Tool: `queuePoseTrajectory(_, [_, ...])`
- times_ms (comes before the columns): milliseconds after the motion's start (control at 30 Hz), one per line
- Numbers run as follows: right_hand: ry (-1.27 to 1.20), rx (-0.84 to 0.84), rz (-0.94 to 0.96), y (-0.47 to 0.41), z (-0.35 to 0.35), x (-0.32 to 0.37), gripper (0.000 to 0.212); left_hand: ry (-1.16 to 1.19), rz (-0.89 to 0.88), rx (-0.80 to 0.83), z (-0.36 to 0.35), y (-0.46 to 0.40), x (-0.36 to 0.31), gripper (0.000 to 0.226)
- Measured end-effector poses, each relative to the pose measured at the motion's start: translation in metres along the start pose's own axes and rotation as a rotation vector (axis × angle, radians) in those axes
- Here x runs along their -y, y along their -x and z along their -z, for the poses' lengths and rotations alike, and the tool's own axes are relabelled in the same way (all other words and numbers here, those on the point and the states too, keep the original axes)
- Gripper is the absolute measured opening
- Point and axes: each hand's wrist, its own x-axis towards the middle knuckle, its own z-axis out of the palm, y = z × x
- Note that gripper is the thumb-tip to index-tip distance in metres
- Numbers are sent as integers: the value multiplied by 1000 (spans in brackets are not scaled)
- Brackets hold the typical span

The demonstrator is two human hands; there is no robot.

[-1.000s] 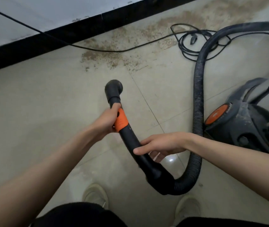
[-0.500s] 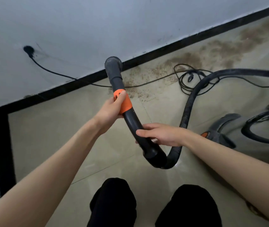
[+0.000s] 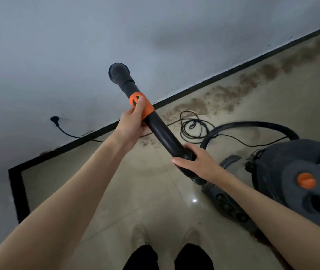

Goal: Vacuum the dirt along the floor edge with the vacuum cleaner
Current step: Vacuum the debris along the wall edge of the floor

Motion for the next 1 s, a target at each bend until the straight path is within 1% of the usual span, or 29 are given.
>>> queuePoseTrajectory(100, [-62,-118,58,5,28,29,37,37,-26,142,-27,6,-31,34])
queuePoseTrajectory(167, [-120,-168,77,5,52,46,33,-34,-31,283,-49,10,-46,30])
queuePoseTrajectory(233, [-138,-224,105,4,82,63,29,-127,-26,377,-79,14,-61,25])
queuePoseTrajectory(300, [-129,-256,132,2,115,78,20,-142,-35,405,-113,14,-81,21])
queuePoseTrajectory(367, [-139,-263,146,1,150,91,11,-136,-55,394,-149,12,-105,22])
queuePoseTrajectory(500, [-126,-282,188,-1,230,127,13,-139,-148,399,-222,6,-157,18])
queuePoseTrajectory(633, [-83,-372,275,-8,304,161,13,-123,-241,458,-286,0,-210,22])
queuePoseTrajectory(767, [-20,-486,339,-19,366,185,11,-146,-282,553,-346,-9,-256,25])
queuePoseTrajectory(1000, [152,-782,379,-57,473,219,16,-172,-349,679,-448,-53,-326,24])
